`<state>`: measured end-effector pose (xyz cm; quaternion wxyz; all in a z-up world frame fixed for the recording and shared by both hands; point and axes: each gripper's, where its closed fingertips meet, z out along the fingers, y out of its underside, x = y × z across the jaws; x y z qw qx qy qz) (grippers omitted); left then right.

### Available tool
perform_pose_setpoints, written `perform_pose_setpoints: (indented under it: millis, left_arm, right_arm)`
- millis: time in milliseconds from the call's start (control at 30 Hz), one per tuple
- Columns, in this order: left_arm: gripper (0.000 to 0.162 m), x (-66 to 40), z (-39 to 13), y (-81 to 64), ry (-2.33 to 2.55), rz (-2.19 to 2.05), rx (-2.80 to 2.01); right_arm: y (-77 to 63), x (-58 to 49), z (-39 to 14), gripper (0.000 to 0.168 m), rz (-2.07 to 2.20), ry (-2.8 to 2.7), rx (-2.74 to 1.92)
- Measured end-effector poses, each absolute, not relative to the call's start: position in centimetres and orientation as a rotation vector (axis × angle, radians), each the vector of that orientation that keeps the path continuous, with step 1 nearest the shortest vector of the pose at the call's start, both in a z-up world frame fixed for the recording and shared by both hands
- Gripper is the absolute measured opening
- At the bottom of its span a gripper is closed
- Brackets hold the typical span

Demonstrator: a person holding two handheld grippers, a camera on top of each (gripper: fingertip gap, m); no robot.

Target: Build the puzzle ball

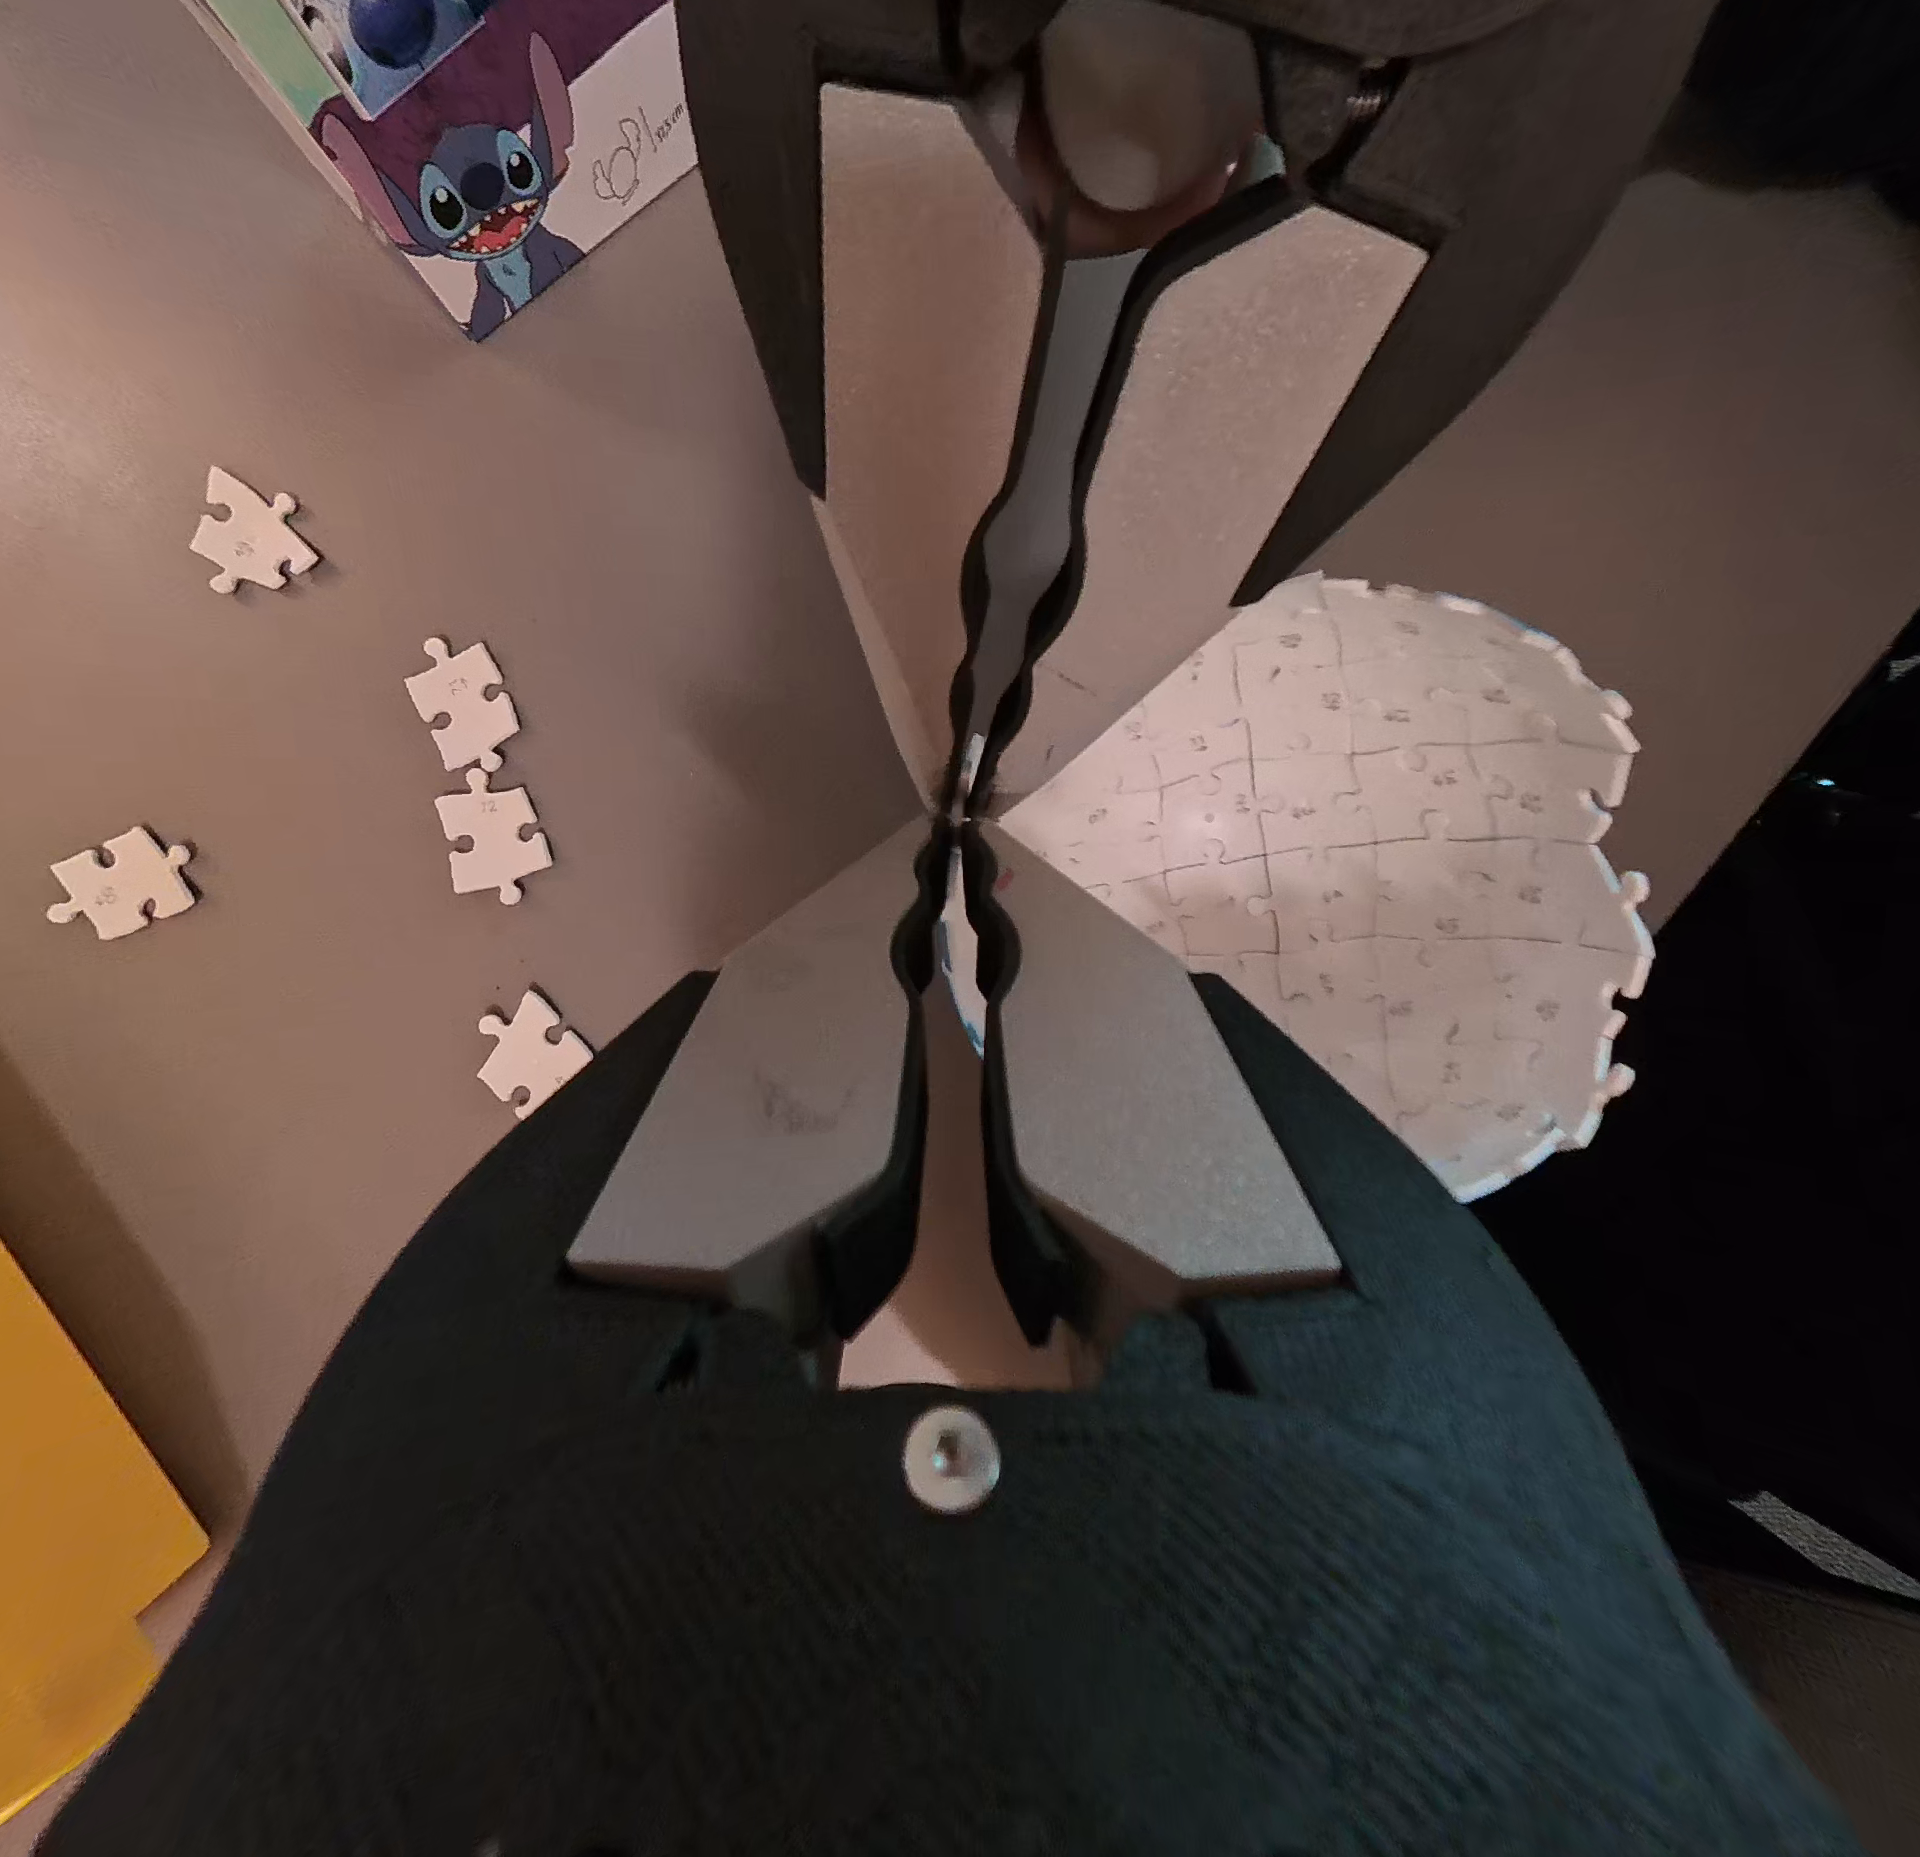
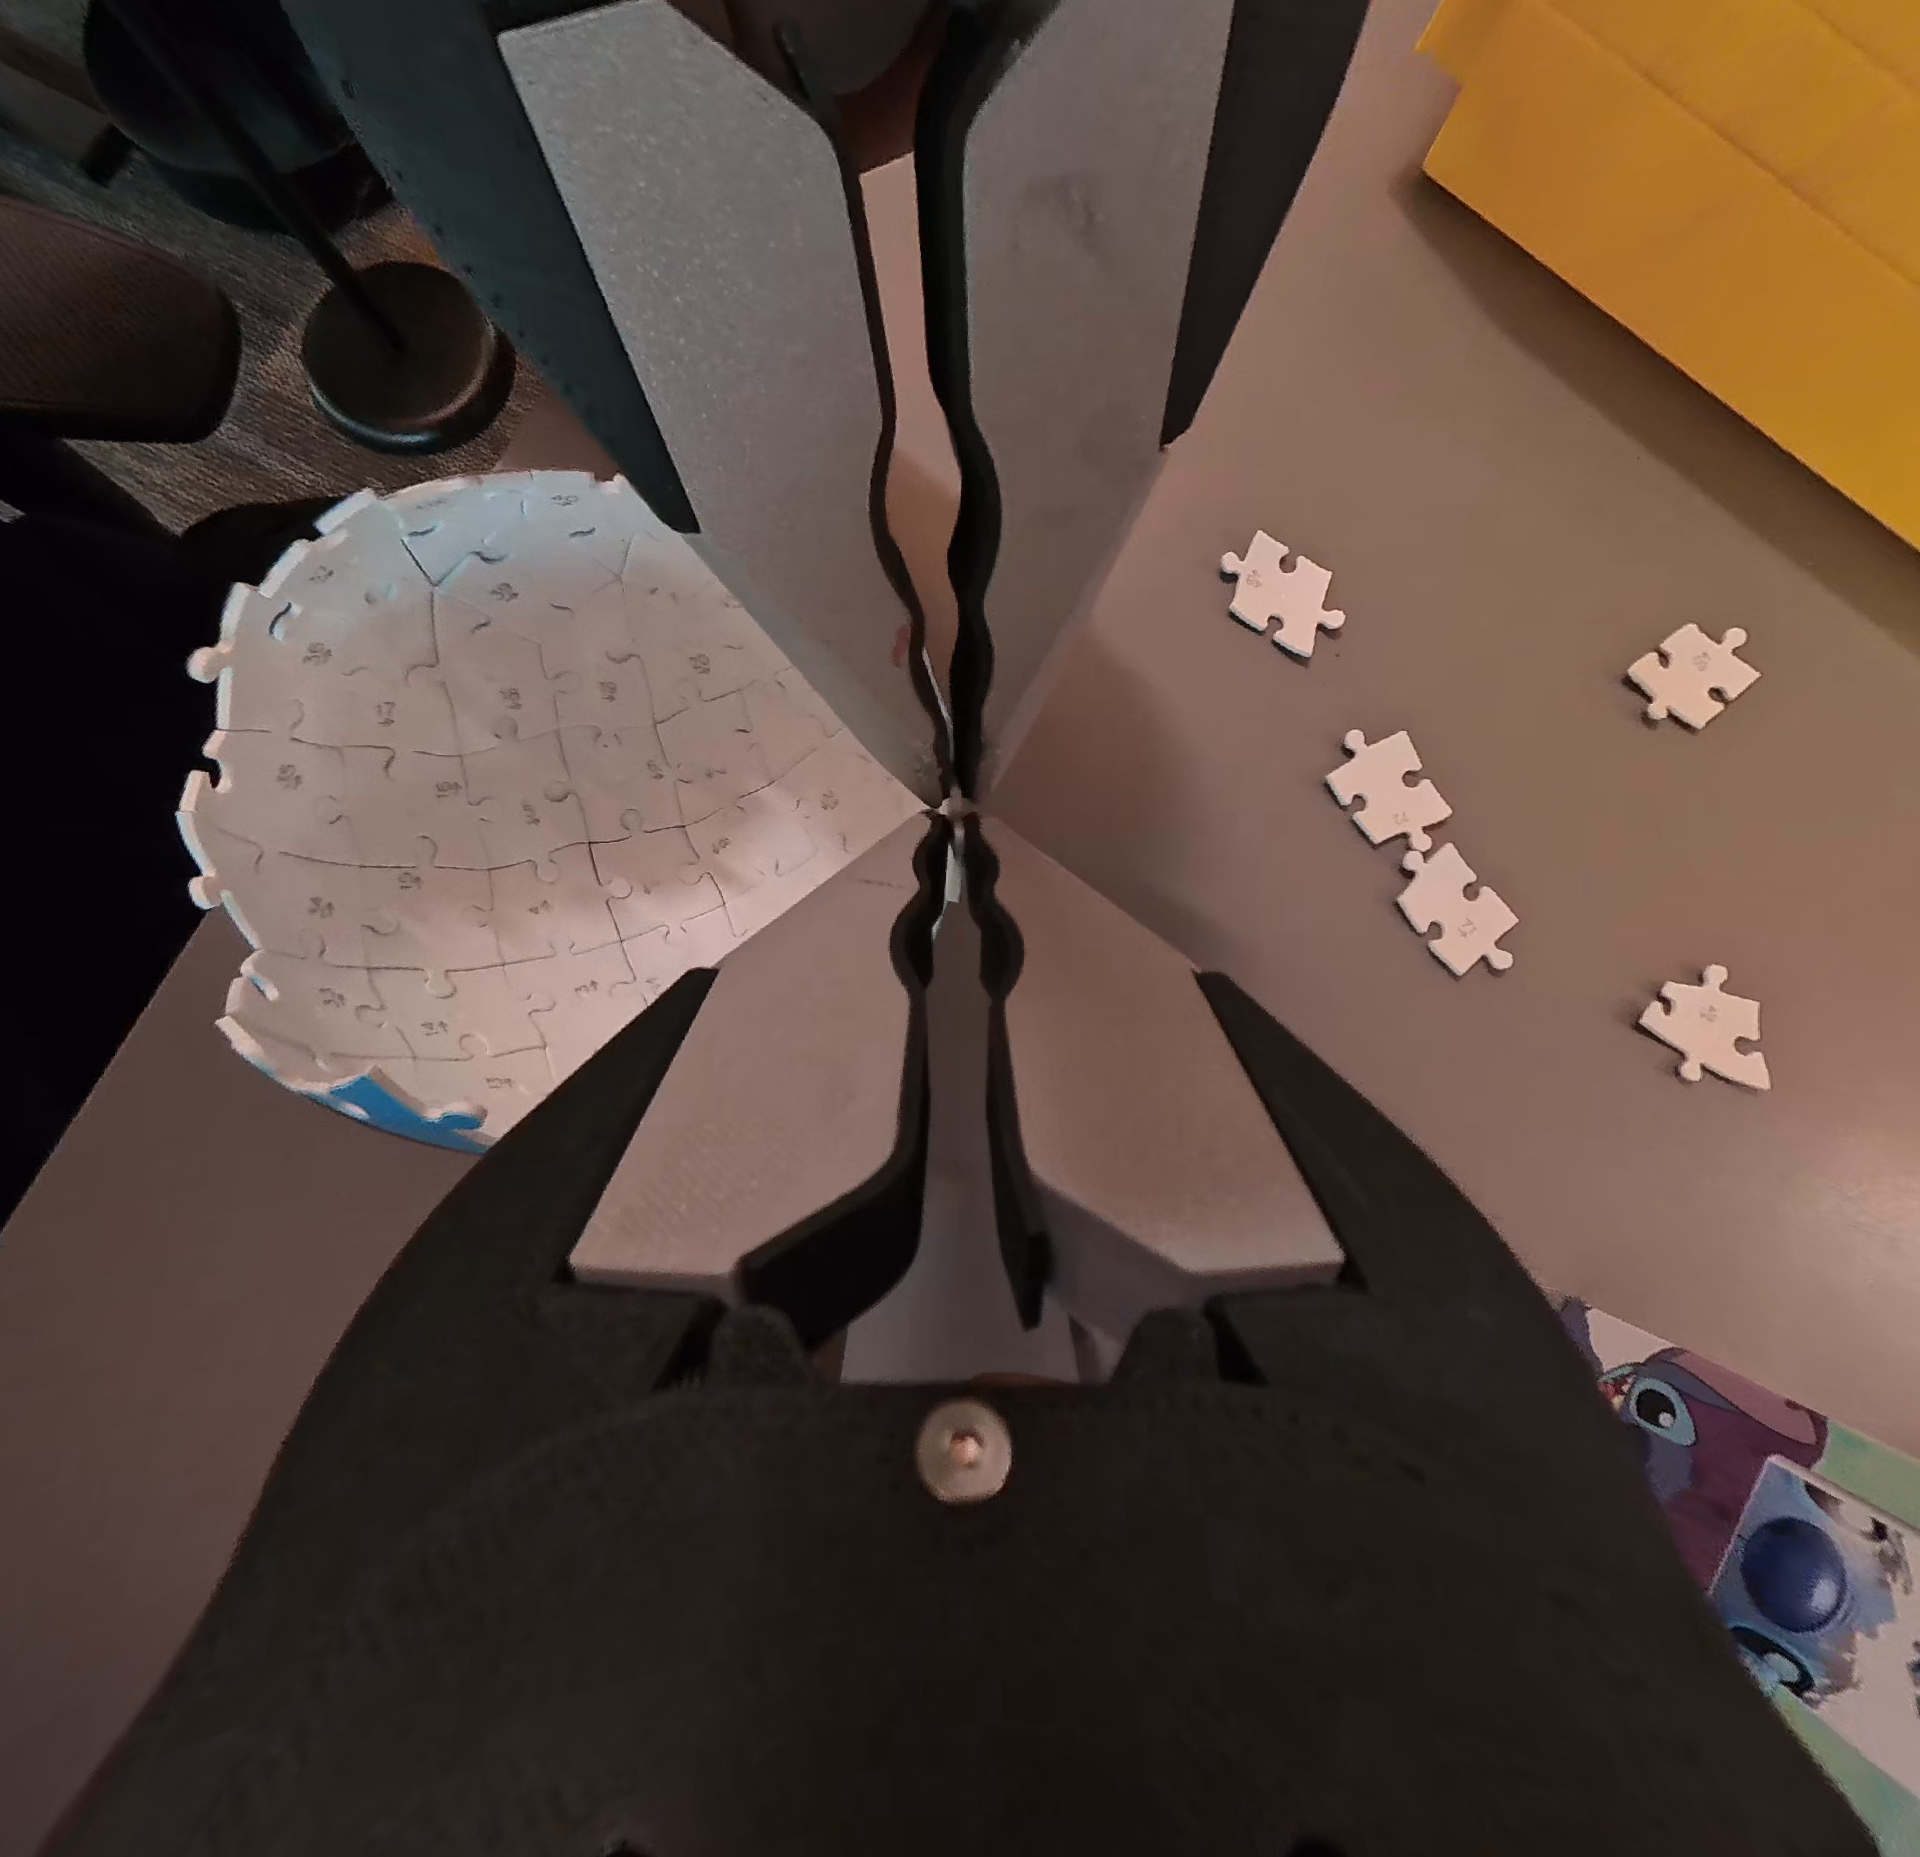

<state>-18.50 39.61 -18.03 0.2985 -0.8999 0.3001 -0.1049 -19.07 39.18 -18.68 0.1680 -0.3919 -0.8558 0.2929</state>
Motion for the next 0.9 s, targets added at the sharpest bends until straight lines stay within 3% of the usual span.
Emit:
perform_pose_setpoints:
  millis: [200,900]
  left_arm:
    - [0.006,-18.55,-18.29,39.58,0.769,-0.310,-2.415]
    - [0.000,-18.90,-18.59,40.02,0.848,-0.152,-2.395]
  right_arm:
    - [39.11,-19.00,-18.88,0.000,0.760,-2.442,-1.076]
    - [39.63,-19.27,-18.59,0.000,0.727,-2.406,-1.076]
